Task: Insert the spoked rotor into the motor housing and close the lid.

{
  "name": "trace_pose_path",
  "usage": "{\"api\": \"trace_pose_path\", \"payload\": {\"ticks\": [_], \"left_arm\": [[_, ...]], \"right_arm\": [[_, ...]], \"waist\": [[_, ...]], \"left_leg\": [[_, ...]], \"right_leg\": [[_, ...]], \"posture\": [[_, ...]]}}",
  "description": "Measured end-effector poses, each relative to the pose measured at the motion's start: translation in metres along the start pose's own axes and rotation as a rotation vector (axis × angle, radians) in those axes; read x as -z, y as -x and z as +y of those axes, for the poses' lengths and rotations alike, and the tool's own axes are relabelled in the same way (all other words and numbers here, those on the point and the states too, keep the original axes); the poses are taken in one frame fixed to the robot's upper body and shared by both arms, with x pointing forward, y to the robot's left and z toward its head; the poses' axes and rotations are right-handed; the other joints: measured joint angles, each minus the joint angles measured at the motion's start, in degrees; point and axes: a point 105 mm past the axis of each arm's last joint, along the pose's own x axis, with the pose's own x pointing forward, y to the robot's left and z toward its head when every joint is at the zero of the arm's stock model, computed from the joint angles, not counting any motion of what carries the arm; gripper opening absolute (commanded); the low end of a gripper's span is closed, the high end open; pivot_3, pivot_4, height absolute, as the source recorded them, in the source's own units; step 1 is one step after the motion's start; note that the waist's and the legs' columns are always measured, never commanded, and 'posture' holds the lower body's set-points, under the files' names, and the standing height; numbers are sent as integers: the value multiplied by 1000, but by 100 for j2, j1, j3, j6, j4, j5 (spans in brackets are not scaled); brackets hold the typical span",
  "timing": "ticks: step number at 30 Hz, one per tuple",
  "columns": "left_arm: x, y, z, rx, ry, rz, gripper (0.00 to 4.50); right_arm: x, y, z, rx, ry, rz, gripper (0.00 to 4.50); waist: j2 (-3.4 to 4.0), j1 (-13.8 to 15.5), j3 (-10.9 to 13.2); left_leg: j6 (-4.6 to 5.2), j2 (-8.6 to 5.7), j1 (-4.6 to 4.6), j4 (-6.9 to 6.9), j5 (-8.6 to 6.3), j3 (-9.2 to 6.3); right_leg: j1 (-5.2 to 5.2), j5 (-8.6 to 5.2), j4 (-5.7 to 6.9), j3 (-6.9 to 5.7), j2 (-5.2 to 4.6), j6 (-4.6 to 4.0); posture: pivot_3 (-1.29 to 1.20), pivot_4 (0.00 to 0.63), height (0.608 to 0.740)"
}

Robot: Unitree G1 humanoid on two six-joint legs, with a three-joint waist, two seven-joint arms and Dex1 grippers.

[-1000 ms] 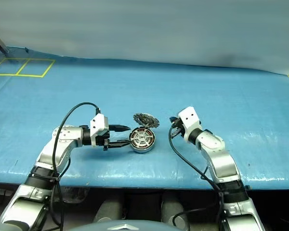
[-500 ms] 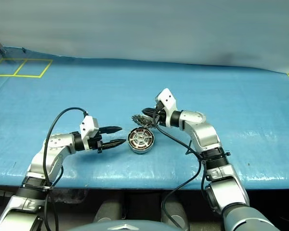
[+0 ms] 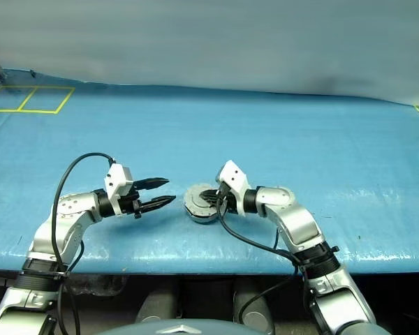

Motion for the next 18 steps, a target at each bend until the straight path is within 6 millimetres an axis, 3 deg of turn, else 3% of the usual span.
{"api": "trace_pose_path", "payload": {"ticks": [12, 15, 18], "left_arm": [[-2, -10, -4, 16, 3, -16, 2776], [-2, -11, -6, 22, 6, -16, 2803], [-1, -11, -6, 24, 11, -13, 2803]], "right_arm": [[0, -15, 2, 88, -74, -116, 0], [0, -12, -1, 113, -96, -135, 608], [0, -6, -3, 131, -106, -147, 1646]], "waist": [[-4, -1, -2], [-3, -1, -2], [-3, 1, -2]], "left_leg": [[-1, 2, 12, -1, 0, 4], [-1, 2, 10, -1, 0, 5], [-1, 2, 7, -2, 0, 4]], "right_leg": [[9, 0, -1, 1, 0, -1], [8, 0, -2, 2, -1, -1], [4, -1, -3, 1, -1, -2]], "posture": [[0, 150, 740], [0, 150, 740], [0, 150, 740]]}}
